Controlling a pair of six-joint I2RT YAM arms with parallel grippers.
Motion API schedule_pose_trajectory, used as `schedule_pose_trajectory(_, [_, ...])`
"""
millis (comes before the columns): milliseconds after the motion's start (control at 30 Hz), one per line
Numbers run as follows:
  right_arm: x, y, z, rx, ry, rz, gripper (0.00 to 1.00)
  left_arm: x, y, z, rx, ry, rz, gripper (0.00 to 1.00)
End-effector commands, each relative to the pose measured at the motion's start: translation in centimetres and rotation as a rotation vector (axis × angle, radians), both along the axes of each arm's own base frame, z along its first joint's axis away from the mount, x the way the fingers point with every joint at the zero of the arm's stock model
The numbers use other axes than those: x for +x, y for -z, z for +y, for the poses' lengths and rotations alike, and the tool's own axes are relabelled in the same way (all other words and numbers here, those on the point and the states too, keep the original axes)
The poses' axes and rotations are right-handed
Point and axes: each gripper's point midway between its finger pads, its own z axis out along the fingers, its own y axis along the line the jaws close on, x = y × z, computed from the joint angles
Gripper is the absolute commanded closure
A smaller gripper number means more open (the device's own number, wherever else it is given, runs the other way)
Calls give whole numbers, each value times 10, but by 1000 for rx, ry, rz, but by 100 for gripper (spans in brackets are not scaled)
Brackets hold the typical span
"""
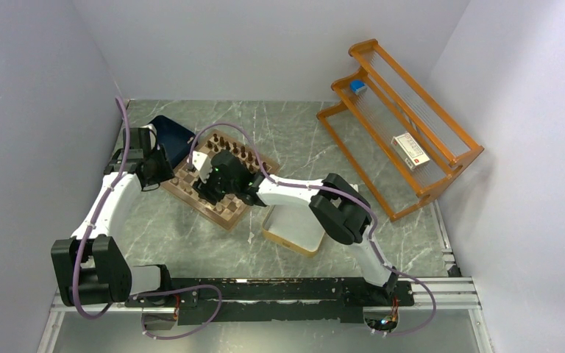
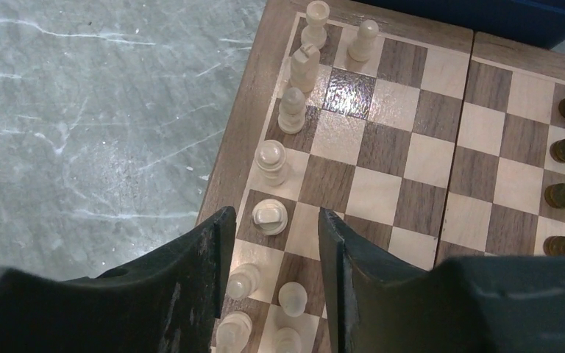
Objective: Set up the chess pieces on the board
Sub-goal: Adjust the chess piece on the chessboard.
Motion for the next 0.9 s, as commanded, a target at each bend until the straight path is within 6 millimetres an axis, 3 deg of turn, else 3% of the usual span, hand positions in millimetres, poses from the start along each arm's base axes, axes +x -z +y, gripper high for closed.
schedule_pose_trajectory(0, [0, -9, 6, 16, -17, -29, 52, 5, -10, 6, 13, -16, -49, 54])
schedule_pose_trajectory(400, [-12, -13, 8, 32, -42, -9, 61, 5, -11, 7, 19, -13, -52, 54])
schedule_pose_trajectory(867, [-10, -15, 7, 39, -20, -11, 69, 5, -13, 7, 22, -15, -58, 53])
